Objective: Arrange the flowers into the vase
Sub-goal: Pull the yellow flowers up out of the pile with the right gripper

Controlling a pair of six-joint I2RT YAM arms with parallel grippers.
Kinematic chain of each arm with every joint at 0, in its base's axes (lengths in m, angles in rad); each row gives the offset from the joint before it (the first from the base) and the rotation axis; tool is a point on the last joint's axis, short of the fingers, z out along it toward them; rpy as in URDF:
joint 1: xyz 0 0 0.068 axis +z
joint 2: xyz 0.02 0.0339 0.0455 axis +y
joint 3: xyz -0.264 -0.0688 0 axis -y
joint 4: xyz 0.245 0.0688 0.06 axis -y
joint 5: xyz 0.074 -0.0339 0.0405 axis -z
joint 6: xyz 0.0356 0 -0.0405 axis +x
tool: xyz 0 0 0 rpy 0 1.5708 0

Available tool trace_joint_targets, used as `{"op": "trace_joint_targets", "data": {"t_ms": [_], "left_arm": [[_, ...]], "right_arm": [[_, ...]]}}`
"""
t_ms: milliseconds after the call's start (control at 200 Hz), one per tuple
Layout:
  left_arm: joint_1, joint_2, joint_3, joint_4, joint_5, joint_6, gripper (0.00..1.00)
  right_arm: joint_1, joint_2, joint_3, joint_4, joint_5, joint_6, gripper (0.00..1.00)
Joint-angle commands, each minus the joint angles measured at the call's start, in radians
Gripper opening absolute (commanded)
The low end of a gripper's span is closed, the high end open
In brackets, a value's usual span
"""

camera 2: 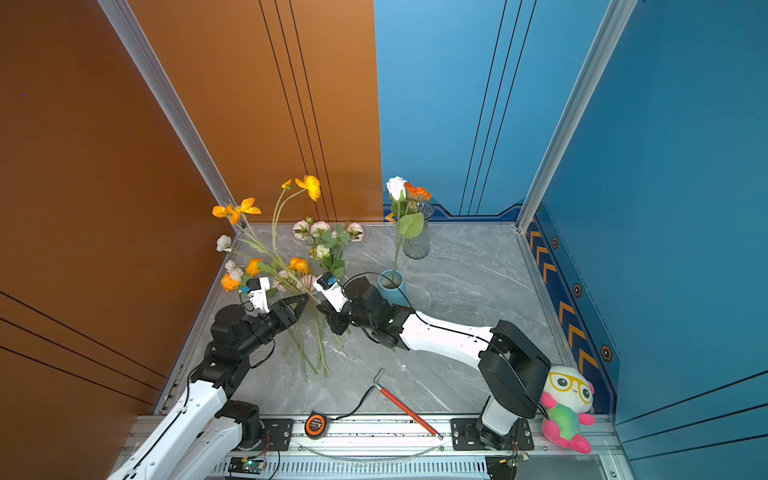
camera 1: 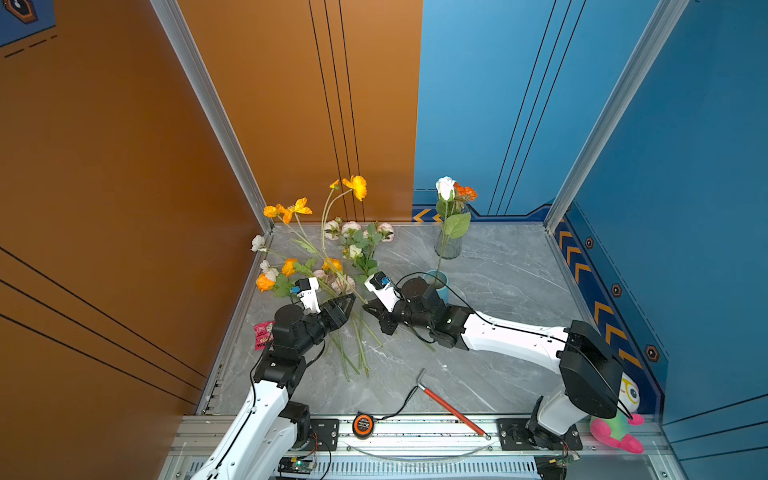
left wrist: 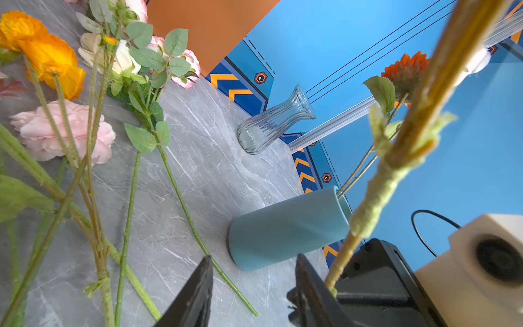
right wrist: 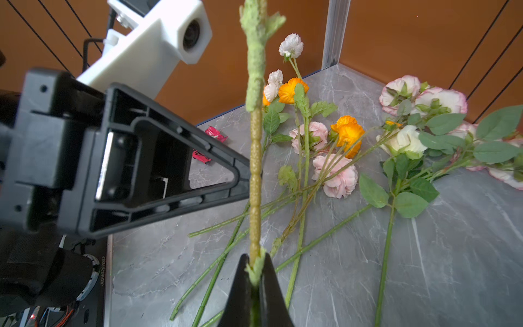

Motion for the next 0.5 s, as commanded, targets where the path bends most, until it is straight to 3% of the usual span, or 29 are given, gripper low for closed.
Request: {"op": "trace_joint_targets", "data": {"t_ms": [0,340,496], "left_arm": [[-0.006,-0.019,-0.019,0.023,0.034,0.020,0.48],[-0.015,0.004,-0.008,0.041,0.050,0.063,0.49],[-0.040,0.026,-0.015,0.075,0.043,0.065,0.49]], "right_arm": [[-0.009,-0.074,-0.022,0.049,0.053,-0.003,0.00],[-0.016,-0.334,-0.121,0.135,0.147,-0.152,0.00],[-0.039,-0.406,-0.240,0.387,0.273,-0.221,0.00]]}}
